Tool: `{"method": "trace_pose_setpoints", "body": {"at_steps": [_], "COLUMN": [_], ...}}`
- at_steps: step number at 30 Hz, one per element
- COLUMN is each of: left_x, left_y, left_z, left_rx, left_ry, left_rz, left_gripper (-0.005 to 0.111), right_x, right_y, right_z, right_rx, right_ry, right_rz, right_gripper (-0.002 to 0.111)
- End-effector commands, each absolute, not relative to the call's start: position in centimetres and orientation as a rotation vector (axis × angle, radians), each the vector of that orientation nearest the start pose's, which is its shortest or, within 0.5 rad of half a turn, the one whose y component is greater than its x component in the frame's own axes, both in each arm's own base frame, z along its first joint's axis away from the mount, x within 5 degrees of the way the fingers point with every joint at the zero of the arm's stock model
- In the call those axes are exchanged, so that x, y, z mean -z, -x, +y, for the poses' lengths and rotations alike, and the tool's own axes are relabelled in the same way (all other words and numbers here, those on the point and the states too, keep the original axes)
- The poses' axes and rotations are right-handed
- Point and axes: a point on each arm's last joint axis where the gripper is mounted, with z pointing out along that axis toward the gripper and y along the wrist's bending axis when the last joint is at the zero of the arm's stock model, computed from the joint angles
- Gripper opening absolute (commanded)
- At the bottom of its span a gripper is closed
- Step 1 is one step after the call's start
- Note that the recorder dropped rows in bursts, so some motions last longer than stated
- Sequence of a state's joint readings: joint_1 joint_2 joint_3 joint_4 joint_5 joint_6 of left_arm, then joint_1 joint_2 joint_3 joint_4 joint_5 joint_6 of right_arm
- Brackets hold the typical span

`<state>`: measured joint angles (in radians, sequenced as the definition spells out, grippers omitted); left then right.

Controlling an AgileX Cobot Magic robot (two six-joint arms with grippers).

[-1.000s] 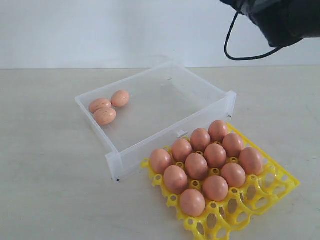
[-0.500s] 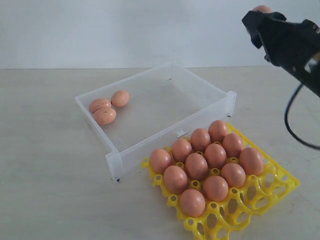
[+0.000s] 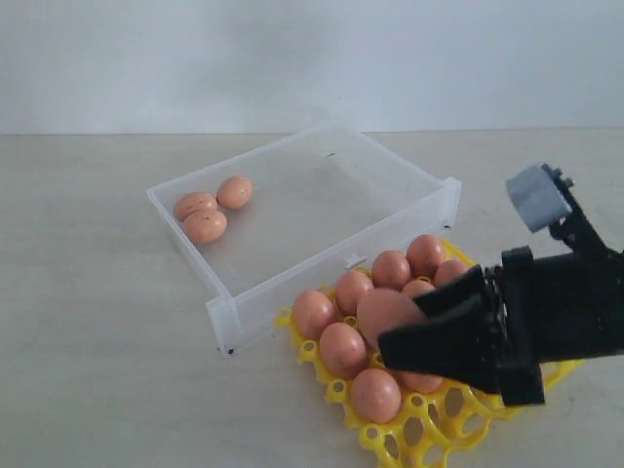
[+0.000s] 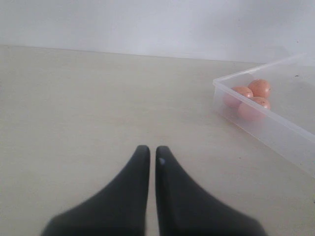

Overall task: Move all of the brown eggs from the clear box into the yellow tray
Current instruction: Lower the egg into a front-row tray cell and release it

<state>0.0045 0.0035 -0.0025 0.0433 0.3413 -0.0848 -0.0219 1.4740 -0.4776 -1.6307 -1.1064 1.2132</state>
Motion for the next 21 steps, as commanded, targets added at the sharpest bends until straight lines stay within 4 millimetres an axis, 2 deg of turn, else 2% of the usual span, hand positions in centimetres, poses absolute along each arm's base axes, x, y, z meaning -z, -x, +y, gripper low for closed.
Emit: {"method": "trace_pose_setpoints", "body": {"at_steps": [1,5,7,9,11,18,21], "left_x": [-18.3,-18.3,-18.3,-18.3,-18.3,-18.3,-18.3], "left_y": [-5.4,-5.4,-5.4,-5.4,-5.4,-5.4,-5.4], "left_z": [0.2,0.2,0.2,0.2,0.2,0.2,0.2], "left_rx": [0.016,0.016,0.016,0.016,0.016,0.016,0.016], "left_ry": [0.06,0.06,0.06,0.06,0.06,0.06,0.06], "left_rz": [1.82,1.82,1.82,1.82,1.82,1.82,1.82], "left_gripper": [0.004,0.004,0.004,0.004,0.004,0.004,0.004], "right_x": [-18.1,-16.3,-15.4,-15.1,-14.9,-15.2,-14.9], "right_y": [-19.7,-21.0,-21.1,-20.7,-20.7,-20.5,-20.5], "right_z": [7.3,6.1,6.3,6.8,6.9,7.1,7.0], "right_rx": [-1.09,-0.831,-0.891,-0.99,-1.019,-1.072,-1.06], "right_ry": [0.935,0.876,0.875,0.969,0.999,0.994,0.959], "right_rz": [2.056,2.201,2.226,2.149,2.122,2.103,2.145], "right_gripper": [0.0,0.0,0.0,0.0,0.0,0.0,0.0]}}
